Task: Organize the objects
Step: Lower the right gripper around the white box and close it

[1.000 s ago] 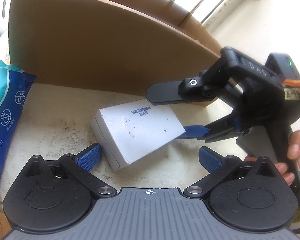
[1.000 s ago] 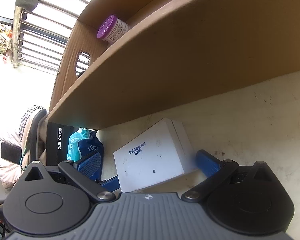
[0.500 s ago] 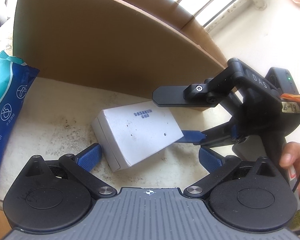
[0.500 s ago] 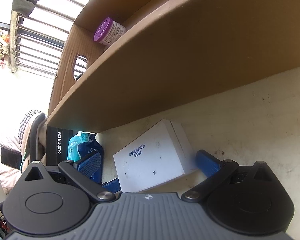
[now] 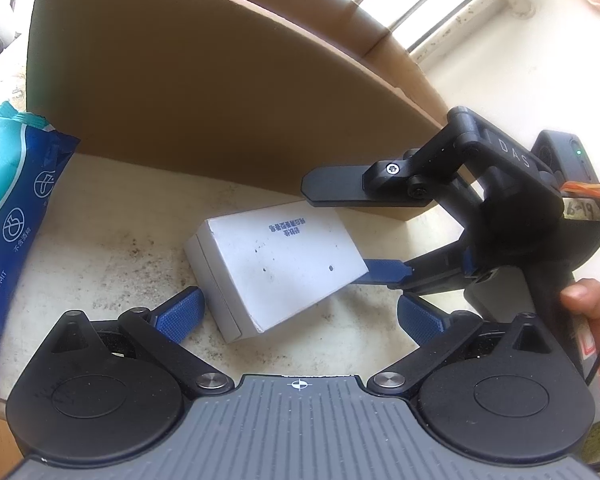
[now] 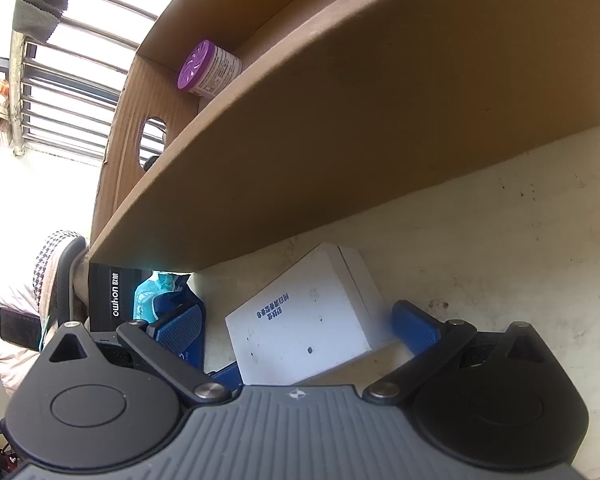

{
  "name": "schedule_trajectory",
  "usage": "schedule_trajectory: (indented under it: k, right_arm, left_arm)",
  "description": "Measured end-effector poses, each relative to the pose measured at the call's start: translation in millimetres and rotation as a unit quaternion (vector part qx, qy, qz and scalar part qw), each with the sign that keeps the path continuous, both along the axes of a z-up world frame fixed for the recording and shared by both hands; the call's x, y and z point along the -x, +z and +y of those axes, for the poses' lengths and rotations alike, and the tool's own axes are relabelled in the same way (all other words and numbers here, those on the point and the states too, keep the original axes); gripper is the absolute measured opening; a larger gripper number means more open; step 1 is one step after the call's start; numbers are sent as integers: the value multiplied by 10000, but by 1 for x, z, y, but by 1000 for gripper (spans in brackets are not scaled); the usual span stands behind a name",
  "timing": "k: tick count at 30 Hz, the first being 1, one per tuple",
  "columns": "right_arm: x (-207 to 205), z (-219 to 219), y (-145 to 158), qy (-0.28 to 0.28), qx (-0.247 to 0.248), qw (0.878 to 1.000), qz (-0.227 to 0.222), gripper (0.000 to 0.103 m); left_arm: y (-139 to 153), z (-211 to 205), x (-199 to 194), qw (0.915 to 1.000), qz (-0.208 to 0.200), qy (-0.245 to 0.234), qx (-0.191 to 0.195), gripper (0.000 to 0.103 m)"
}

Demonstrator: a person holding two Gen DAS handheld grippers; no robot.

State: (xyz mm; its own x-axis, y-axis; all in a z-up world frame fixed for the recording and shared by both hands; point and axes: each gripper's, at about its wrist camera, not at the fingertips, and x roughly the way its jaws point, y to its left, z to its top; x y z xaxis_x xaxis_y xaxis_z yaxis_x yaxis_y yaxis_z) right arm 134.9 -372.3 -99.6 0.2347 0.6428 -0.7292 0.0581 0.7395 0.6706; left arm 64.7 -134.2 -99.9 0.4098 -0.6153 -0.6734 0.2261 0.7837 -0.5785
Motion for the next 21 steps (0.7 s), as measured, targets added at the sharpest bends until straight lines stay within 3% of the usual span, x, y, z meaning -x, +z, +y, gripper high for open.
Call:
schedule_trajectory:
  k: [10,21]
  right_arm:
    - [3,7,3,4,163,9998,-128,103]
    - [5,-2,-3,-186,-99,9997,-124,103]
  left_arm:
    - [-3,9,-1,9996,146,118,219,103]
    - [-14,10,-5,9978,200,188,611,103]
